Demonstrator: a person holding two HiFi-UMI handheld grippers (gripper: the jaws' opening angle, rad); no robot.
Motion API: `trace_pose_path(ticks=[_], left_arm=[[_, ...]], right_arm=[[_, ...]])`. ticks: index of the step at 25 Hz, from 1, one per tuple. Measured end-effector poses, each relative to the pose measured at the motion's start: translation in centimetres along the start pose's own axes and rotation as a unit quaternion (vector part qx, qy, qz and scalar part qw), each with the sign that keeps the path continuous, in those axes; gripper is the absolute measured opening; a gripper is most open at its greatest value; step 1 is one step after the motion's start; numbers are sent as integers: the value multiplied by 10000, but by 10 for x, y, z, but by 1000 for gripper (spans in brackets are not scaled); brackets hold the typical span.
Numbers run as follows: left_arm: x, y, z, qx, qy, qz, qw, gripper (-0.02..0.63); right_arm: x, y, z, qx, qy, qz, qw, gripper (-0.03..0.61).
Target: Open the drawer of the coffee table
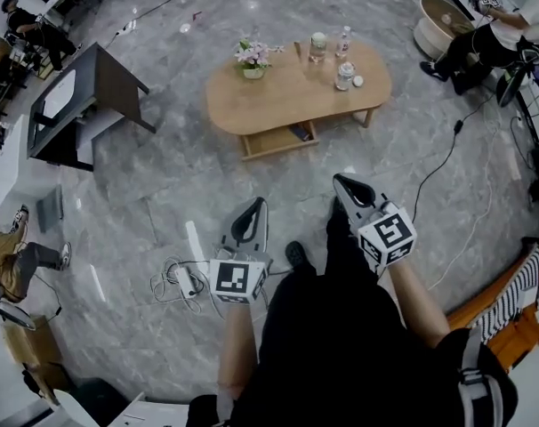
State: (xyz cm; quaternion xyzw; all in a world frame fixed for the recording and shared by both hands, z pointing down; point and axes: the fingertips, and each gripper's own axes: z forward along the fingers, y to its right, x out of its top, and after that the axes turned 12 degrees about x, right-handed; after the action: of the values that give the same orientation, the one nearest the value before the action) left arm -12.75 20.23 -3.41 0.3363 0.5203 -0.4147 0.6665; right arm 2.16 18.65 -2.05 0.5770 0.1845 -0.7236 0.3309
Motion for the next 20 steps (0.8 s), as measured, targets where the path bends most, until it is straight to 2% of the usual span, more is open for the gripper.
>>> trace_pose_path(ticks=[5,9,12,20], left_arm=[[16,-4,-34,-6,270,-100,9996,17],[20,-7,-51,84,417,-170,9990,17],[13,-6,-54,150,385,-192,9990,17],[-1,5,-61,92,245,-276,9993,17]], right_arm=[[24,-29,-29,-145,399,-16,9991,14],[25,-47,-46,100,560,104,9983,14],[21,-55,-51,351,667,308,9967,12],[22,-60,-53,305,729,309,9964,12]])
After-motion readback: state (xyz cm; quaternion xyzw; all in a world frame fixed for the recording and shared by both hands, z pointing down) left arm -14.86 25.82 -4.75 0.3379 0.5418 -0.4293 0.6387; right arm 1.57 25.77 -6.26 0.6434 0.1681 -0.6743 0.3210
